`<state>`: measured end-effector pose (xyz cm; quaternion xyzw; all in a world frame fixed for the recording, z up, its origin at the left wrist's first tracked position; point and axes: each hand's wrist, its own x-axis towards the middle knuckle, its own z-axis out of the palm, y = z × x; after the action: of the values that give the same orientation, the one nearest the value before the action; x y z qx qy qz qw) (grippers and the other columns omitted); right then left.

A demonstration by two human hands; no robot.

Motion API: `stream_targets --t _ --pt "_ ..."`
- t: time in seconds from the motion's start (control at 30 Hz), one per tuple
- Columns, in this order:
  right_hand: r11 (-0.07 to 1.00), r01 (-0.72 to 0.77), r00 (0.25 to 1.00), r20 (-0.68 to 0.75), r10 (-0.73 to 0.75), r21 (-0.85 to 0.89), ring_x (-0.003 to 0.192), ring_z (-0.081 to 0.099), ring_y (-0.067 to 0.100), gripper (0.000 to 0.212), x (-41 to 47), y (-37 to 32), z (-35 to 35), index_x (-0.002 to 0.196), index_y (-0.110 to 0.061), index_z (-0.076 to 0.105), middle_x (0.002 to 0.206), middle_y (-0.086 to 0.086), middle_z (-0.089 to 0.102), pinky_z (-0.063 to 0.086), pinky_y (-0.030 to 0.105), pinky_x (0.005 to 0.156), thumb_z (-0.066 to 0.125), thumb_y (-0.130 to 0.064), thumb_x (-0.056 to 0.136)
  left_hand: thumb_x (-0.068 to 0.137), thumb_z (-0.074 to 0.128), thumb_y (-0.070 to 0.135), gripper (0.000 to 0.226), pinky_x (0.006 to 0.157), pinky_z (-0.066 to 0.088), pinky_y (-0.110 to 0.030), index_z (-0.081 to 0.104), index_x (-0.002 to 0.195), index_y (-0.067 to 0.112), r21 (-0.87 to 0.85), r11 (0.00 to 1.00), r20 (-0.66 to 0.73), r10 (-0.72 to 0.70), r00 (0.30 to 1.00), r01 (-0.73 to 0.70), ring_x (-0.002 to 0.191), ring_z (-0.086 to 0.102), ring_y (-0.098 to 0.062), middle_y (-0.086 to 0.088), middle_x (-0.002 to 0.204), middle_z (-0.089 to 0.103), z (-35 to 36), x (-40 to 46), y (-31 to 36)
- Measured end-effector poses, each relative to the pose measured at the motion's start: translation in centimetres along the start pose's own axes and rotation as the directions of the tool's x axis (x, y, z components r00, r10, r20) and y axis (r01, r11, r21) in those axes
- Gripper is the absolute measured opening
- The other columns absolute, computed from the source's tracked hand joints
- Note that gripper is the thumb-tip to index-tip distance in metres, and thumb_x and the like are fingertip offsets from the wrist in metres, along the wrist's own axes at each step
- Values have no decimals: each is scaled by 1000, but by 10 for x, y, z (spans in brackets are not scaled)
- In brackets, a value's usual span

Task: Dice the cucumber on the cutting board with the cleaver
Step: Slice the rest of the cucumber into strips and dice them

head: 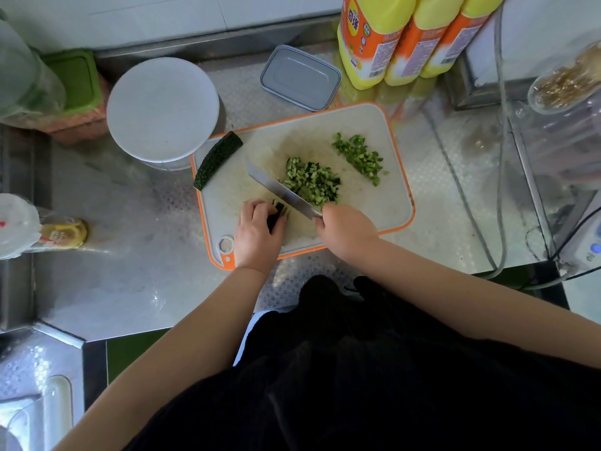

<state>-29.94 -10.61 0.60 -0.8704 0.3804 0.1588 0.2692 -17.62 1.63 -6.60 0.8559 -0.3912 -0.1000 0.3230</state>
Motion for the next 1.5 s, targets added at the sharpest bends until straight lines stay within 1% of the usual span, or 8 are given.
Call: stream_targets --t 0.13,0.37,0.57,0.73,0.9,1.07,1.33,1.5 --pt "994 58 998 -30 -61 -89 65 52 26 20 -5 -6 4 85 -12 46 65 1 44 26 28 47 40 -23 101 86 67 10 11 68 48 -35 66 94 3 0 1000 59 -10 998 10 84 59 -28 -9 104 58 0 3 0" --pt "990 -3 1000 -6 2 -143 62 49 22 7 0 -7 10 97 -7 57 71 2 50 30 26 48 51 -6 93 88 68 19 18 69 44 -30 66 97 3 29 999 68 40 997 -43 84 58 -26 -8 106 58 -1 0 2" --pt "982 -3 999 41 11 -186 55 44 19 8 4 -12 7 92 -8 58 61 -2 40 28 25 45 52 -2 92 84 71 11 15 70 45 -30 67 95 2 45 997 62 63 996 -66 84 60 -28 -10 104 60 3 0 -1" --pt "992 -22 997 67 30 -122 69 51 25 10 7 -14 9 98 -5 59 77 5 55 39 31 58 50 -5 93 85 69 9 11 73 44 -30 67 94 2 45 993 52 104 993 -106 87 59 -27 -11 102 60 4 -2 -1" --pt "991 -74 994 84 65 110 86 58 32 28 13 -3 3 98 -4 56 86 11 56 41 33 67 44 -29 99 89 58 19 18 69 49 -35 65 91 3 55 985 47 159 986 -161 88 59 -29 -13 102 57 2 0 -3" --pt "999 24 999 24 -25 30 71 55 29 22 -2 -2 5 84 -12 45 68 2 45 36 33 58 42 -27 100 87 59 22 18 66 49 -36 63 92 5 72 987 90 139 986 -146 96 55 -30 -12 105 54 -2 -6 -1" --pt "987 43 999 10 -42 -154 66 51 26 4 -6 -9 11 89 -10 53 73 3 47 38 32 55 53 -7 91 79 70 4 9 63 52 -41 68 87 0 95 989 112 102 988 -113 89 57 -34 -14 95 59 -2 -3 2" --pt "983 5 997 72 8 -183 56 43 20 21 -2 -19 4 74 -10 45 63 1 40 32 28 48 49 9 84 80 71 6 8 65 51 -39 68 86 1 76 990 92 108 990 -115 88 57 -32 -12 95 60 0 -3 -1"
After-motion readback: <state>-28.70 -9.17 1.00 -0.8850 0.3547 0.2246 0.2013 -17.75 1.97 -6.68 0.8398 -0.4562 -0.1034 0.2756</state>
